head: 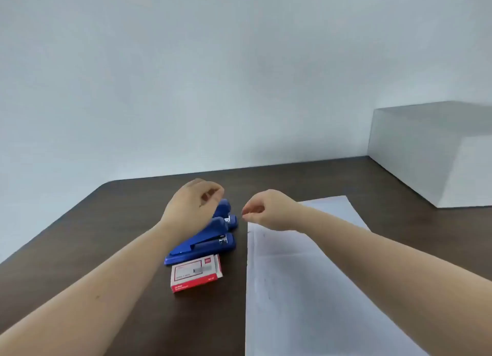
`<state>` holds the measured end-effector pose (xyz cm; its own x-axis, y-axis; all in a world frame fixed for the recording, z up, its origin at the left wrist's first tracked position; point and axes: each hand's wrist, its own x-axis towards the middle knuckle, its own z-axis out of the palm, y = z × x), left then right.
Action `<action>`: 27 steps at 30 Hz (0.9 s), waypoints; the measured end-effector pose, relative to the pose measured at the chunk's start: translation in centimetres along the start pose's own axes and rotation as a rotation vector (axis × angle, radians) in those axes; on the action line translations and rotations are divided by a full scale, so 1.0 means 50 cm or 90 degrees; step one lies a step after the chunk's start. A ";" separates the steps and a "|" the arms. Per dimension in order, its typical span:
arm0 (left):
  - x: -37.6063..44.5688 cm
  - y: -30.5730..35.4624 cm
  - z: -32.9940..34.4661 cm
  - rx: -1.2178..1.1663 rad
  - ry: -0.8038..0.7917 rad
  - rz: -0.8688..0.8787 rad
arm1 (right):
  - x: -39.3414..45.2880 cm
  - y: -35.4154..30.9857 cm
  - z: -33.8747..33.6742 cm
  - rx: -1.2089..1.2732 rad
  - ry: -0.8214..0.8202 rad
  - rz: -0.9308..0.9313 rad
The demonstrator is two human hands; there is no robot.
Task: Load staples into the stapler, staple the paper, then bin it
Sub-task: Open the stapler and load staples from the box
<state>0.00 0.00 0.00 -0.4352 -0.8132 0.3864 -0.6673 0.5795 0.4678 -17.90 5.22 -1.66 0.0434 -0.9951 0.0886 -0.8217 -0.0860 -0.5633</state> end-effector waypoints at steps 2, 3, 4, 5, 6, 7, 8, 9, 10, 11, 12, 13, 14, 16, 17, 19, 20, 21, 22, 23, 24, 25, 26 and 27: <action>-0.039 -0.004 0.006 -0.006 -0.011 -0.025 | -0.036 -0.012 0.010 -0.039 0.012 -0.011; -0.052 -0.015 0.013 -0.007 -0.022 -0.035 | -0.051 -0.017 0.015 -0.029 0.016 -0.011; -0.068 -0.021 0.017 0.004 -0.042 -0.051 | -0.065 -0.024 0.020 -0.019 0.013 -0.007; -0.076 -0.032 0.024 0.013 -0.052 -0.068 | -0.073 -0.030 0.025 -0.011 0.002 -0.004; -0.082 -0.036 0.027 0.036 -0.067 -0.087 | -0.077 -0.034 0.030 -0.012 -0.008 -0.004; -0.081 -0.042 0.029 0.057 -0.078 -0.092 | -0.075 -0.036 0.034 -0.016 -0.016 -0.007; -0.080 -0.039 0.026 0.071 -0.085 -0.094 | -0.070 -0.038 0.037 -0.023 -0.014 -0.014; -0.075 -0.041 0.030 0.066 -0.091 -0.098 | -0.063 -0.037 0.039 -0.020 -0.009 -0.020; -0.071 -0.040 0.030 0.058 -0.097 -0.103 | -0.055 -0.039 0.040 -0.019 -0.003 -0.025; -0.066 -0.040 0.034 0.048 -0.095 -0.100 | -0.048 -0.039 0.042 -0.017 -0.002 -0.031; -0.065 -0.038 0.036 0.047 -0.096 -0.097 | -0.042 -0.038 0.048 -0.025 -0.010 -0.033; -0.063 -0.039 0.039 0.040 -0.098 -0.093 | -0.037 -0.034 0.057 -0.042 -0.023 -0.036; -0.062 -0.038 0.039 0.030 -0.104 -0.091 | -0.033 -0.029 0.068 -0.064 -0.034 -0.034; -0.056 -0.042 0.045 0.007 -0.108 -0.085 | -0.022 -0.013 0.087 -0.080 -0.024 -0.037; -0.054 -0.042 0.047 -0.003 -0.108 -0.081 | -0.018 -0.006 0.092 -0.082 -0.013 -0.044; -0.051 -0.043 0.051 -0.015 -0.106 -0.069 | -0.013 0.003 0.094 -0.096 0.010 -0.064; -0.051 -0.042 0.053 -0.013 -0.100 -0.062 | -0.013 0.003 0.092 -0.104 0.013 -0.069; -0.051 -0.042 0.054 -0.012 -0.092 -0.057 | -0.014 0.004 0.091 -0.103 0.016 -0.078; -0.053 -0.042 0.055 -0.008 -0.085 -0.055 | -0.015 0.005 0.091 -0.092 0.019 -0.081; -0.054 -0.041 0.055 -0.004 -0.079 -0.050 | -0.015 0.007 0.091 -0.082 0.024 -0.085; -0.055 -0.039 0.056 0.002 -0.077 -0.046 | -0.015 0.007 0.091 -0.076 0.026 -0.085; -0.055 -0.039 0.057 0.010 -0.078 -0.040 | -0.013 0.008 0.092 -0.073 0.027 -0.090; -0.056 -0.036 0.057 0.014 -0.077 -0.034 | -0.012 0.009 0.093 -0.074 0.026 -0.092; -0.058 -0.034 0.055 0.003 -0.068 -0.029 | -0.012 0.010 0.093 -0.078 0.024 -0.097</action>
<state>0.75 1.20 -4.09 -0.4663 -0.8397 0.2783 -0.6908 0.5422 0.4784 -15.69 5.55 -5.80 0.1536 -0.9682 0.1976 -0.8702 -0.2273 -0.4372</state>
